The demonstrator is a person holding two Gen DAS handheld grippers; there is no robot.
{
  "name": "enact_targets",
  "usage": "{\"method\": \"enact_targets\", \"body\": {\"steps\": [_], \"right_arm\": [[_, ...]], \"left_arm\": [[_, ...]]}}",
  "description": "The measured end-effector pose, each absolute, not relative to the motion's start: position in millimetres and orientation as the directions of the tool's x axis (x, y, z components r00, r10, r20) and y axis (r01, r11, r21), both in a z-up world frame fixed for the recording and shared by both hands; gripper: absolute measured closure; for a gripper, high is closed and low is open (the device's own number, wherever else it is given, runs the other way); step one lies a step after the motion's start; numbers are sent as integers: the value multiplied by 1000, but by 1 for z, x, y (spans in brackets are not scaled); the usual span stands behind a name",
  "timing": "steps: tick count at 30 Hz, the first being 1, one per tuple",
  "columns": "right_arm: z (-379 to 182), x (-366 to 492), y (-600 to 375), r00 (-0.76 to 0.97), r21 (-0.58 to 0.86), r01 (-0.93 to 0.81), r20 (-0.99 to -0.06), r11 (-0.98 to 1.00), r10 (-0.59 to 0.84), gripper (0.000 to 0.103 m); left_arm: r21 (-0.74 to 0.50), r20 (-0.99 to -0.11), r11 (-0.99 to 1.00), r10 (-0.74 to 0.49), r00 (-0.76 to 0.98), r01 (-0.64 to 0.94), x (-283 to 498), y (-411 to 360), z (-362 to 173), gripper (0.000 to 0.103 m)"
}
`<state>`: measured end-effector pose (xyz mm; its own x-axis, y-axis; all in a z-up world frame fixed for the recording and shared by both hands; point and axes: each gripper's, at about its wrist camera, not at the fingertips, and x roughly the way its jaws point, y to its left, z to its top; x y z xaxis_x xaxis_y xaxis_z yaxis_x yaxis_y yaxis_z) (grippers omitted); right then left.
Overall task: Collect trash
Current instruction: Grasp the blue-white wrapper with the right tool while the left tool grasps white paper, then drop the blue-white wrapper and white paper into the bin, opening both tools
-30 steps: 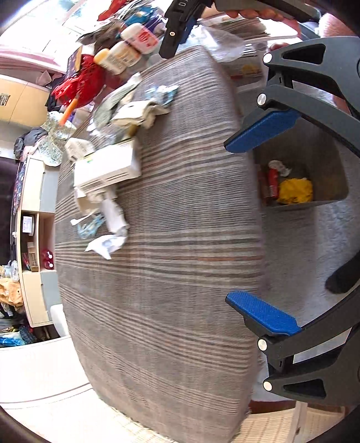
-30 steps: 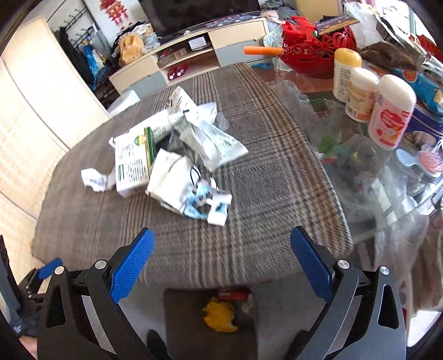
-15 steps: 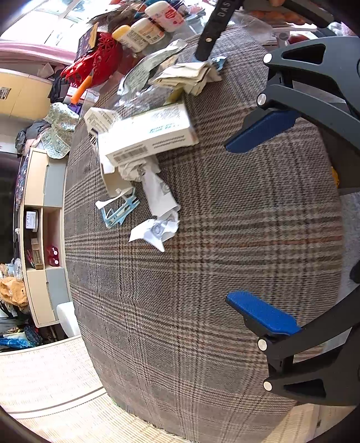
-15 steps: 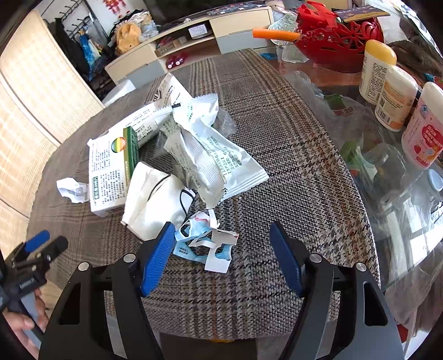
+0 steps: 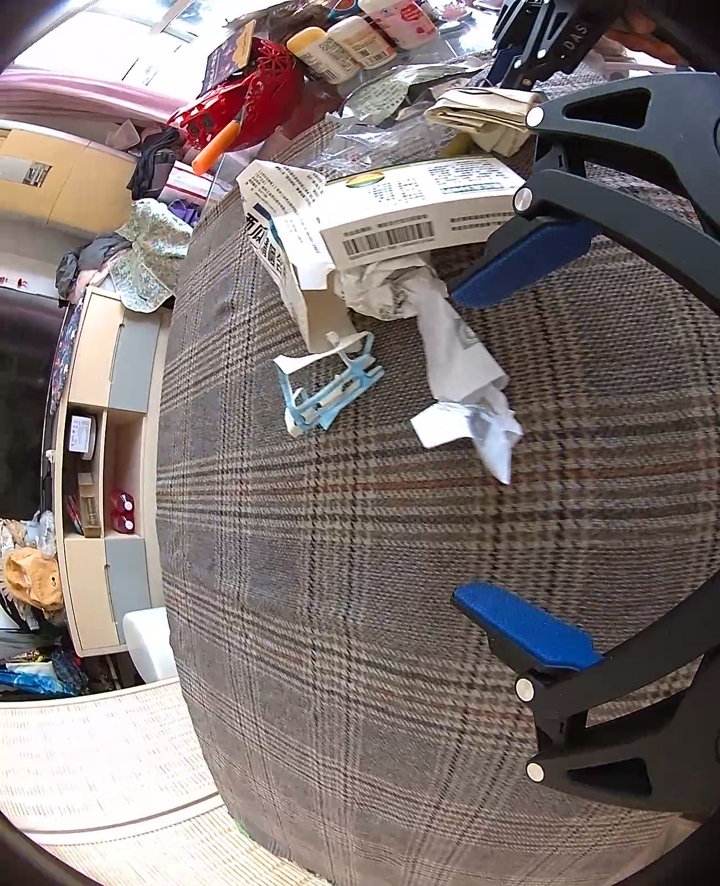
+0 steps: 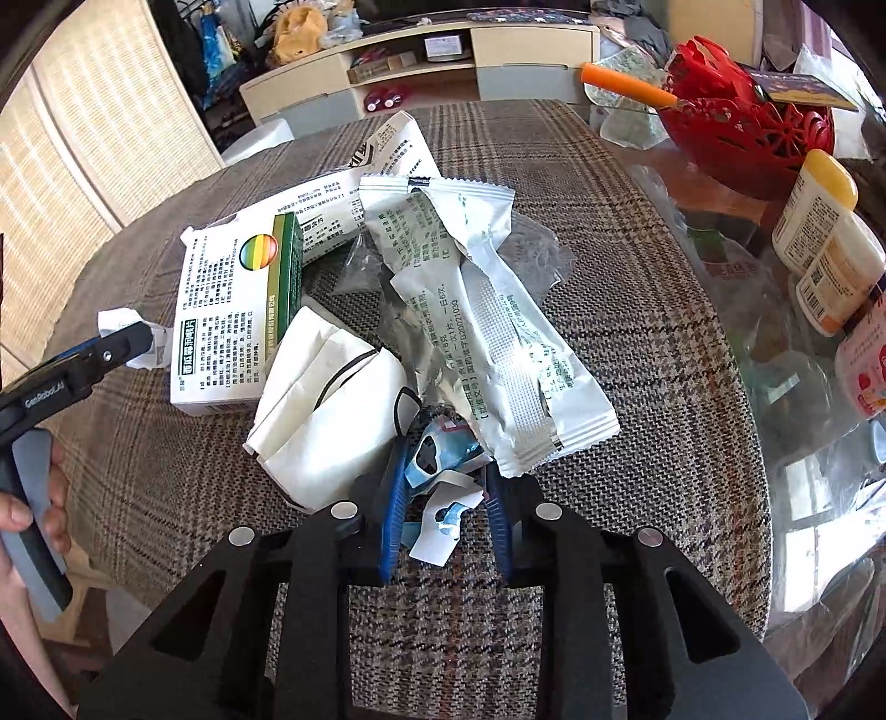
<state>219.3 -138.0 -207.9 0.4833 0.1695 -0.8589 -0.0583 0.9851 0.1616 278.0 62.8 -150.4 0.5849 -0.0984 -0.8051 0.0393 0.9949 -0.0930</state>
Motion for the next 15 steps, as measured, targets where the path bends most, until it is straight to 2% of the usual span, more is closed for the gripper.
{"method": "enact_targets", "body": {"steps": [1,4,6,7,8,9,11,15], "right_arm": [[-207,219,-138,482,161,-61,-859,985,171,76],[-205,215,-138,481,159,-69,-860,985,172,76],[-202,212,-139,481,163,-73,-859,984,179,76],[-201,211,-139,480,162,-75,-859,984,178,76],[-199,210,-139,481,158,-77,-859,984,175,76],[-198,207,-139,483,152,-80,-858,985,172,76],[-194,203,-140,487,149,-86,-856,985,172,76],[-189,197,-144,487,165,-94,-853,982,190,76]], "left_arm": [[-96,-800,994,-107,590,50,281,62,-150,11],[-101,-805,992,-123,581,71,286,60,-153,27],[-120,-815,989,-151,559,92,290,57,-156,46],[-120,-819,988,-156,553,101,291,55,-157,49],[-120,-822,987,-161,546,110,291,53,-158,60],[-121,-829,986,-163,536,113,292,52,-160,74],[-118,-834,987,-159,528,110,289,50,-160,88],[-99,-831,989,-141,538,107,274,51,-154,88]]}}
